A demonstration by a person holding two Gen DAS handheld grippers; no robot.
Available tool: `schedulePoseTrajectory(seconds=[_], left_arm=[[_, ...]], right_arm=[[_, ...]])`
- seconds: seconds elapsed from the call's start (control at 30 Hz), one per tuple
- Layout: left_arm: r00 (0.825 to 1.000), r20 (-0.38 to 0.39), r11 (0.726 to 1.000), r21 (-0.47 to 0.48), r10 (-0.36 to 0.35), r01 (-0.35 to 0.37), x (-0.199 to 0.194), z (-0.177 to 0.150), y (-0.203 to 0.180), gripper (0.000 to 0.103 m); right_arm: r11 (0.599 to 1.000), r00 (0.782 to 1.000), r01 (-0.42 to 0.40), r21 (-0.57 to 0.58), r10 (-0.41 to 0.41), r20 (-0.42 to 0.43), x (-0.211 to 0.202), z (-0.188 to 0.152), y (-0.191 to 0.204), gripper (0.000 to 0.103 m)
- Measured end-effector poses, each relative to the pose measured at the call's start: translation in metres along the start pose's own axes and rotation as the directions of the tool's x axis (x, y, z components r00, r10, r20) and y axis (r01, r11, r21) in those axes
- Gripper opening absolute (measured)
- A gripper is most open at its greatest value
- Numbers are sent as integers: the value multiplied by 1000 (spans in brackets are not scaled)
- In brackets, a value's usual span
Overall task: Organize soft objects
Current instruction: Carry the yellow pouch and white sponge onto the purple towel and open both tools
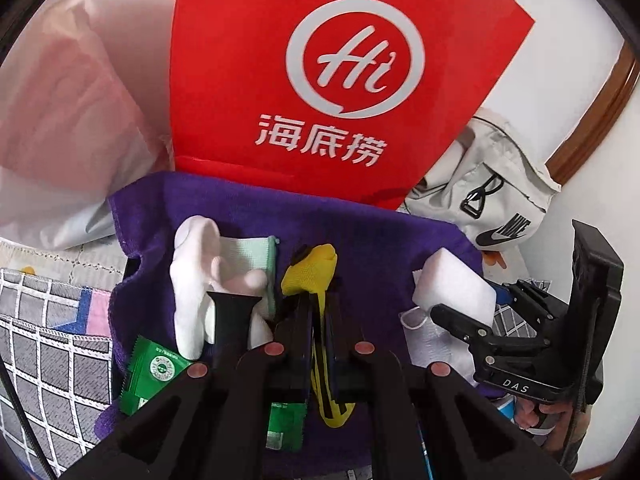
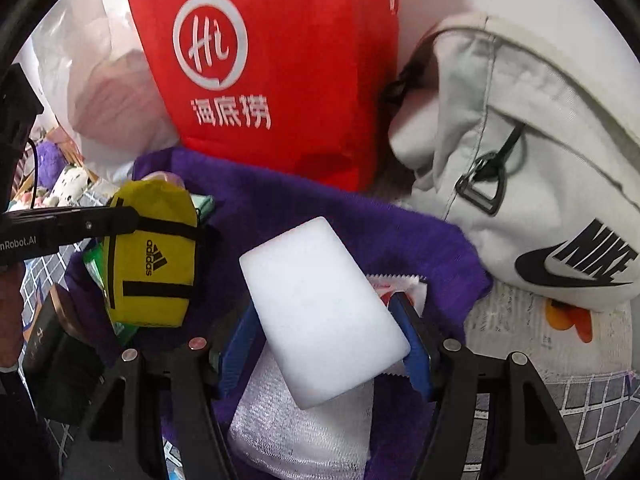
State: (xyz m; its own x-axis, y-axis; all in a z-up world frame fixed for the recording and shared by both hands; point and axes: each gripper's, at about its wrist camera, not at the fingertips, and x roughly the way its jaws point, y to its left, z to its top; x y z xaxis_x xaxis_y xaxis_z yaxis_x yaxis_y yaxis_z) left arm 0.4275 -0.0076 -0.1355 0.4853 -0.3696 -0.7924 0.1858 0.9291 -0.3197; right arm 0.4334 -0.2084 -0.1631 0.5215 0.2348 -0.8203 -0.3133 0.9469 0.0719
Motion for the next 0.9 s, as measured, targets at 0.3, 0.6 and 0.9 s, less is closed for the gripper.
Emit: schedulePoseTrajectory(seconds=[0.3, 0.6, 0.9], left_arm=[[1000, -23, 999, -32, 12, -12, 4, 0, 12, 9], [998, -54, 998, -65, 23, -26, 7, 1, 16, 13], [998, -51, 997, -73, 26, -30, -4, 2, 12, 37]], right_arm=[[1000, 998, 13, -2, -13, -65, 13, -2, -1, 67], [998, 993, 48, -41, -53, -106, 22, -8, 4, 72], [997, 993, 67, -44, -71, -98, 15, -5, 7, 81]])
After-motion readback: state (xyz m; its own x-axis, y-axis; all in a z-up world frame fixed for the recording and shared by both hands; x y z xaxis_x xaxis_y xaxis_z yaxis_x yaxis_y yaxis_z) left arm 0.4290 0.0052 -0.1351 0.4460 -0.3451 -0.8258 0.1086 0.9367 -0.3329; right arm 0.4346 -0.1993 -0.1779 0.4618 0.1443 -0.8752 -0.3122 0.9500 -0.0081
